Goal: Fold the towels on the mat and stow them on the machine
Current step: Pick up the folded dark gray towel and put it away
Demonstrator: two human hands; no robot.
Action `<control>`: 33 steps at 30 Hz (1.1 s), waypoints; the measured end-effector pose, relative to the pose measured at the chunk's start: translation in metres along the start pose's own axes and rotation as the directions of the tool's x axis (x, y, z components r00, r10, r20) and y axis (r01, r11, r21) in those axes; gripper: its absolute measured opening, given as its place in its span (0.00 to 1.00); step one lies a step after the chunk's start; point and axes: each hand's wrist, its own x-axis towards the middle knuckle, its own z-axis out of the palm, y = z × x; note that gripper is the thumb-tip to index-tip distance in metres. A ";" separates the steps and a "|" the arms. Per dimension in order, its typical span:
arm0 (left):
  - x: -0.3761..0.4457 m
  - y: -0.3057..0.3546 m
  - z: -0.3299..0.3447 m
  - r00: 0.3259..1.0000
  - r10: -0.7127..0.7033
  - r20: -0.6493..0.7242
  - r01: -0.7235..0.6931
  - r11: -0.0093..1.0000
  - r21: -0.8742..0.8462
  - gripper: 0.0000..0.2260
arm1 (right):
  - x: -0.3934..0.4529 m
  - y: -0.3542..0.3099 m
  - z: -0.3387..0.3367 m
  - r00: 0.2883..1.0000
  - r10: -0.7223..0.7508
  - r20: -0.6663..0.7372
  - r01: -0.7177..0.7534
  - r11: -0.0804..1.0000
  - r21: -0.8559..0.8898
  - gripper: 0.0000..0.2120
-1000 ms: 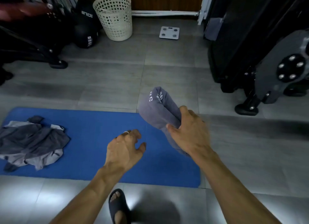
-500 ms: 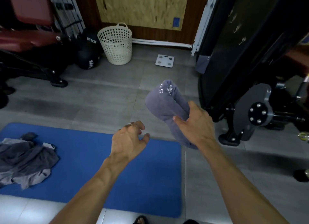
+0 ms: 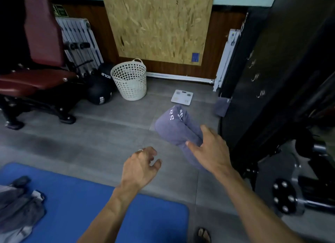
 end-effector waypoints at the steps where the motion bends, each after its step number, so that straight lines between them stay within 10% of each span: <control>1: 0.014 0.012 0.003 1.000 -0.019 -0.007 0.019 1.000 -0.001 0.10 | 0.019 0.008 -0.009 1.000 -0.022 0.009 0.022 1.000 0.001 0.15; 18: 0.371 0.144 0.079 0.970 0.221 -0.101 -0.240 0.933 -0.268 0.18 | 0.331 0.128 -0.035 0.999 -0.013 -0.046 0.007 0.993 -0.122 0.18; 25: 0.567 0.198 0.094 0.713 0.601 0.362 -0.353 0.753 -0.556 0.34 | 0.471 0.141 -0.034 0.998 0.065 -0.020 -0.067 0.985 -0.157 0.15; 33: 0.689 0.253 0.129 0.697 0.622 0.356 -0.478 0.774 -0.416 0.27 | 0.574 0.154 -0.041 0.953 0.227 -0.199 -0.171 0.949 0.267 0.25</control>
